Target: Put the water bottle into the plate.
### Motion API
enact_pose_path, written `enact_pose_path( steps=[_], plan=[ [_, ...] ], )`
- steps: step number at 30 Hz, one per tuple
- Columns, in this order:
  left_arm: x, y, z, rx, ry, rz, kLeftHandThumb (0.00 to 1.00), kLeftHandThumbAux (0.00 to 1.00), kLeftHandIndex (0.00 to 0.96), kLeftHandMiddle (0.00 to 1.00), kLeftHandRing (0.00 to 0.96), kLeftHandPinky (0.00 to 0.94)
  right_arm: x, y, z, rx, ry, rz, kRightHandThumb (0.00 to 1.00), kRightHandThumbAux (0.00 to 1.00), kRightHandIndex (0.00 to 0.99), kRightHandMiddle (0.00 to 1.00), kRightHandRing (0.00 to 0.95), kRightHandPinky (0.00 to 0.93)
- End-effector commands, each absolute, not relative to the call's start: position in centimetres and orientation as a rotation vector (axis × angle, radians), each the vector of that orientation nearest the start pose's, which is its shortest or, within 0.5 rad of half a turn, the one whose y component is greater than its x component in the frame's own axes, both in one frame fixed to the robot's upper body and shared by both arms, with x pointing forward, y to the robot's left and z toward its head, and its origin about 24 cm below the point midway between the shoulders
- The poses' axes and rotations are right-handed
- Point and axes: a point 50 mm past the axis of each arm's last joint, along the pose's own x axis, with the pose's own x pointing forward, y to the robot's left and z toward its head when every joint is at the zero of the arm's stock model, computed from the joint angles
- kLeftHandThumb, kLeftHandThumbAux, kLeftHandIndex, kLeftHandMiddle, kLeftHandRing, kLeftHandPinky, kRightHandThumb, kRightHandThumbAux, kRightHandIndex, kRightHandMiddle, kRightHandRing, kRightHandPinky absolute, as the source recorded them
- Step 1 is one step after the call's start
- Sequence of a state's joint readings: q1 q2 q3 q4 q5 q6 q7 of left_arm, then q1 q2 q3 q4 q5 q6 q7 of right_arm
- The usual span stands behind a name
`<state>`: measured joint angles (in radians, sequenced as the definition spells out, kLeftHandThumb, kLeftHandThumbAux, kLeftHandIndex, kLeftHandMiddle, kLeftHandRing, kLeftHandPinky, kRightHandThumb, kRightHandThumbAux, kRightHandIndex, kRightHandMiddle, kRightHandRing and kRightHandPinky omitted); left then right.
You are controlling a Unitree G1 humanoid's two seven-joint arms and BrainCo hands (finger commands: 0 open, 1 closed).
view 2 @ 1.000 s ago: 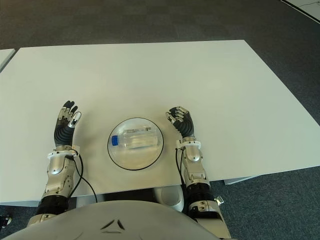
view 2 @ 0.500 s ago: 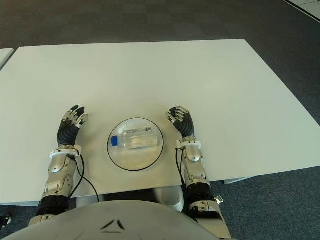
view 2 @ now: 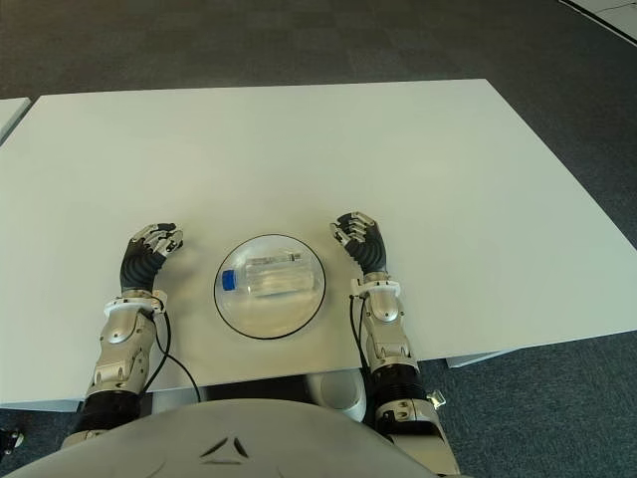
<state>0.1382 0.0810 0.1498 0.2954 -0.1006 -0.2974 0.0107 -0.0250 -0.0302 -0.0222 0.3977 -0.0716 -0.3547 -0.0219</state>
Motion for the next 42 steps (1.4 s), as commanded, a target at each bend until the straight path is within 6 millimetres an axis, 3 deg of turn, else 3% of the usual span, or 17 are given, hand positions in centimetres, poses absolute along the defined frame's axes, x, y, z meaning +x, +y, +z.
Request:
enact_pose_path(
  steps=[1, 12, 42],
  plan=[
    [20.1, 21.0, -3.4, 0.042, 0.164, 0.221, 0.698, 0.716, 0.431, 0.607, 0.605, 0.591, 24.6, -15.7, -1.1, -0.086, 0.027, -0.019, 0.710, 0.725, 0.435, 0.579, 0.578, 0.584],
    [20.3, 20.4, -3.6, 0.067, 0.171, 0.223, 0.702, 0.715, 0.432, 0.583, 0.570, 0.535, 24.6, -15.7, -1.2, -0.092, 0.031, -0.026, 0.709, 0.725, 0.434, 0.576, 0.580, 0.591],
    [20.3, 19.9, -3.5, 0.060, 0.172, 0.212, 0.705, 0.712, 0.432, 0.579, 0.562, 0.546, 24.5, -15.5, -1.5, -0.092, 0.062, -0.035, 0.708, 0.726, 0.433, 0.566, 0.574, 0.590]
  ],
)
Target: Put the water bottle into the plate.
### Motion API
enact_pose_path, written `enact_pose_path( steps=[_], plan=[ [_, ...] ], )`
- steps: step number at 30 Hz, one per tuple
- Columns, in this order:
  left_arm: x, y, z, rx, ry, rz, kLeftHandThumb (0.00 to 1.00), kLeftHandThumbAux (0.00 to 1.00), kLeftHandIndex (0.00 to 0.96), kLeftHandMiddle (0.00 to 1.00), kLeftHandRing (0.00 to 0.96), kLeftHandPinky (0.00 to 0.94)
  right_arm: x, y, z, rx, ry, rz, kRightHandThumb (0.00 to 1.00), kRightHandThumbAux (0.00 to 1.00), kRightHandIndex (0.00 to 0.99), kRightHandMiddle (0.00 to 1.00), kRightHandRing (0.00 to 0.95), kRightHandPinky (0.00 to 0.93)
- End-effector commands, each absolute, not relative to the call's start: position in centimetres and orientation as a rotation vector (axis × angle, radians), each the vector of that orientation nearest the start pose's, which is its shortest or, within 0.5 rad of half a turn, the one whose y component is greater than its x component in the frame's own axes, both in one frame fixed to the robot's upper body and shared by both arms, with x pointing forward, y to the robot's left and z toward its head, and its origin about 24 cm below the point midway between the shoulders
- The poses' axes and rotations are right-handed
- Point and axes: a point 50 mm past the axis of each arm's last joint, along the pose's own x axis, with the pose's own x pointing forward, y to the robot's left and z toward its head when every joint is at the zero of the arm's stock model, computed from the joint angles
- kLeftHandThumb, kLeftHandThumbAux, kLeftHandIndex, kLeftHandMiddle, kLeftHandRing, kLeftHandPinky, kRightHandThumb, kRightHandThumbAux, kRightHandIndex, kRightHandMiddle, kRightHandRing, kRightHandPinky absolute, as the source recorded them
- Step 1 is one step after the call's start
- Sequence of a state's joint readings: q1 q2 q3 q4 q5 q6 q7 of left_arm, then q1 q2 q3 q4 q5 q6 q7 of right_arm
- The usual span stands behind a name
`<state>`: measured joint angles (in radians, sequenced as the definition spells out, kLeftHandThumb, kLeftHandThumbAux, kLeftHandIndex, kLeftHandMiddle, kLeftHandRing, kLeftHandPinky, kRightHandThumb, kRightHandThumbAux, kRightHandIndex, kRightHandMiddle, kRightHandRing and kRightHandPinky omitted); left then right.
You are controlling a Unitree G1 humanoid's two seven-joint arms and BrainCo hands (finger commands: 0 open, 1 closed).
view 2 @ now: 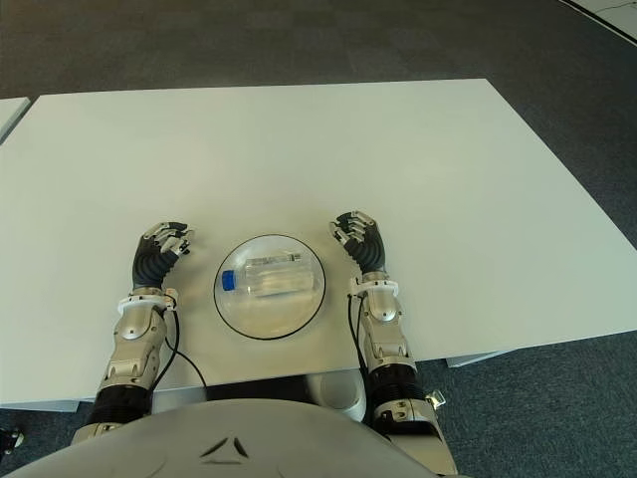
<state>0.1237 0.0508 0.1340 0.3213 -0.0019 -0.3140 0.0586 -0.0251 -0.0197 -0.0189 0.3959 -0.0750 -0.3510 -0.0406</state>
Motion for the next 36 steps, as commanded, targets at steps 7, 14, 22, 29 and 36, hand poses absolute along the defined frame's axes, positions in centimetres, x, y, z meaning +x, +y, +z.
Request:
enact_pose_path(
  steps=[7, 14, 22, 29, 36],
  plan=[
    [20.24, 19.94, -3.53, 0.081, 0.174, 0.213, 0.705, 0.713, 0.432, 0.580, 0.568, 0.553, 24.51, -15.52, -1.70, -0.104, 0.082, -0.038, 0.708, 0.727, 0.433, 0.570, 0.579, 0.584],
    [20.19, 19.94, -3.54, 0.073, 0.176, 0.213, 0.704, 0.714, 0.432, 0.579, 0.564, 0.547, 24.46, -15.52, -1.75, -0.111, 0.089, -0.044, 0.707, 0.727, 0.433, 0.561, 0.566, 0.564],
    [20.16, 19.96, -3.52, 0.083, 0.174, 0.210, 0.705, 0.713, 0.432, 0.579, 0.562, 0.544, 24.38, -15.51, -1.69, -0.114, 0.086, -0.044, 0.707, 0.728, 0.432, 0.552, 0.555, 0.555],
    [20.12, 19.96, -3.49, 0.089, 0.171, 0.211, 0.705, 0.713, 0.432, 0.580, 0.565, 0.551, 24.36, -15.54, -1.68, -0.124, 0.092, -0.044, 0.707, 0.728, 0.432, 0.547, 0.549, 0.552],
    [20.11, 19.95, -3.46, 0.085, 0.169, 0.211, 0.704, 0.714, 0.432, 0.577, 0.559, 0.531, 24.33, -15.55, -1.67, -0.132, 0.094, -0.042, 0.708, 0.728, 0.432, 0.566, 0.564, 0.578]
  ],
)
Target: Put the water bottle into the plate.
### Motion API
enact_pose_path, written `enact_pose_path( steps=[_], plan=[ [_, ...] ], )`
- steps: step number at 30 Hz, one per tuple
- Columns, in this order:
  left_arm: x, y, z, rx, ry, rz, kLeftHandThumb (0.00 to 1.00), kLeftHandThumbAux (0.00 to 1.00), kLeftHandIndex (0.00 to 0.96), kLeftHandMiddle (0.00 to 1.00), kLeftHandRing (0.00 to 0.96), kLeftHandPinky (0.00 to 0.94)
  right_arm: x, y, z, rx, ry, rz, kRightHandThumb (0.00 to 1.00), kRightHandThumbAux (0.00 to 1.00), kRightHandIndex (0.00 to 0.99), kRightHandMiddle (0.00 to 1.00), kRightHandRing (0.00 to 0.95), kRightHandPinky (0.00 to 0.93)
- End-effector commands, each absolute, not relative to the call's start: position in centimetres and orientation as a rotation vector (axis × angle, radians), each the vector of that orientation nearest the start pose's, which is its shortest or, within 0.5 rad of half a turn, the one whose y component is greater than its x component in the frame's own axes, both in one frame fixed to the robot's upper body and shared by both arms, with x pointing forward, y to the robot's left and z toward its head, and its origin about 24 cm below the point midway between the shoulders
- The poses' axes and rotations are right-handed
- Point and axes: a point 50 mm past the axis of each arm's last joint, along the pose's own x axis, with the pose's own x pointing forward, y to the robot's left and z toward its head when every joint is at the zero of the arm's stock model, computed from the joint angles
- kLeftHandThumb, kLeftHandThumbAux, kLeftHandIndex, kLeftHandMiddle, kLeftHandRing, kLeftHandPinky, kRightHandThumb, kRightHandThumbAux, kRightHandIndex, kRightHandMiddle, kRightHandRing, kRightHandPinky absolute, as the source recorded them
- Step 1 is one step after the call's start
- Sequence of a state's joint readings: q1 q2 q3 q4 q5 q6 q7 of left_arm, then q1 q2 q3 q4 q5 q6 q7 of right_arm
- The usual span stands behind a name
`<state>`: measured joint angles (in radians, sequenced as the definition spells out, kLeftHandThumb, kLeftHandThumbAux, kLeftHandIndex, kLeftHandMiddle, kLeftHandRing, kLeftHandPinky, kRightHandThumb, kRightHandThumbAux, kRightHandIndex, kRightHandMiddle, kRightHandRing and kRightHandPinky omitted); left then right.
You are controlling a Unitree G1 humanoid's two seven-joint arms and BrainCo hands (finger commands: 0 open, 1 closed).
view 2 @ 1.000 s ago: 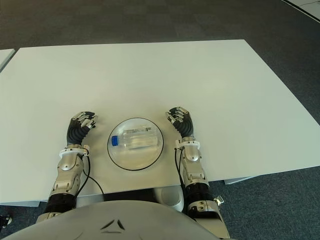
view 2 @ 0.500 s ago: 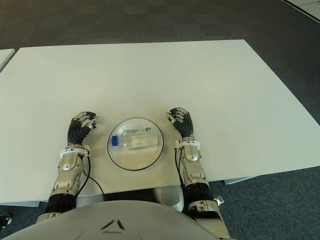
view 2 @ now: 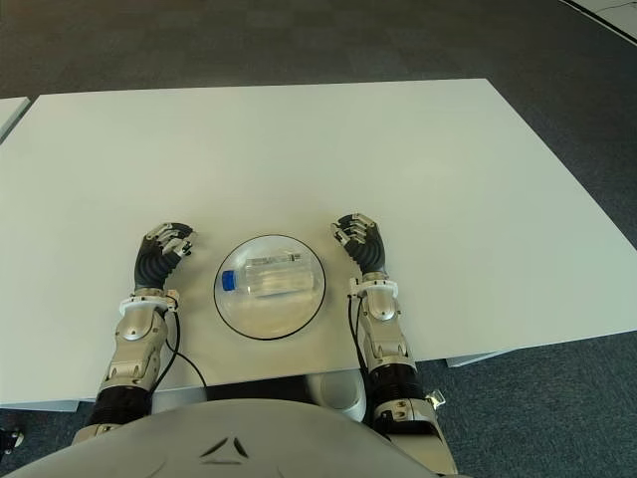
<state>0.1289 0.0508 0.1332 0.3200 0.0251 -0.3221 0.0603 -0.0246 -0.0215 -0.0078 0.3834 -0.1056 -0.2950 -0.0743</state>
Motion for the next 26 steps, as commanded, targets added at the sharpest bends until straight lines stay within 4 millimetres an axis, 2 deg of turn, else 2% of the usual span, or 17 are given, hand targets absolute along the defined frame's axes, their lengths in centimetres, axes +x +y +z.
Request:
enact_pose_path(
  steps=[1, 12, 18, 26],
  plan=[
    [20.11, 19.94, -3.46, 0.085, 0.169, 0.211, 0.704, 0.714, 0.432, 0.576, 0.559, 0.532, 24.34, -15.55, -1.66, -0.133, 0.093, -0.042, 0.708, 0.728, 0.433, 0.568, 0.565, 0.573],
    [20.16, 19.90, -3.42, 0.081, 0.167, 0.207, 0.705, 0.713, 0.432, 0.574, 0.557, 0.532, 24.36, -15.56, -1.60, -0.136, 0.087, -0.037, 0.708, 0.727, 0.433, 0.578, 0.566, 0.563],
    [20.18, 19.89, -3.38, 0.081, 0.168, 0.203, 0.704, 0.713, 0.432, 0.572, 0.556, 0.535, 24.37, -15.55, -1.52, -0.135, 0.079, -0.038, 0.707, 0.727, 0.434, 0.570, 0.555, 0.525],
    [20.17, 19.90, -3.32, 0.083, 0.163, 0.202, 0.704, 0.713, 0.432, 0.577, 0.560, 0.549, 24.38, -15.54, -1.46, -0.136, 0.080, -0.038, 0.706, 0.727, 0.434, 0.568, 0.554, 0.543]
  ],
)
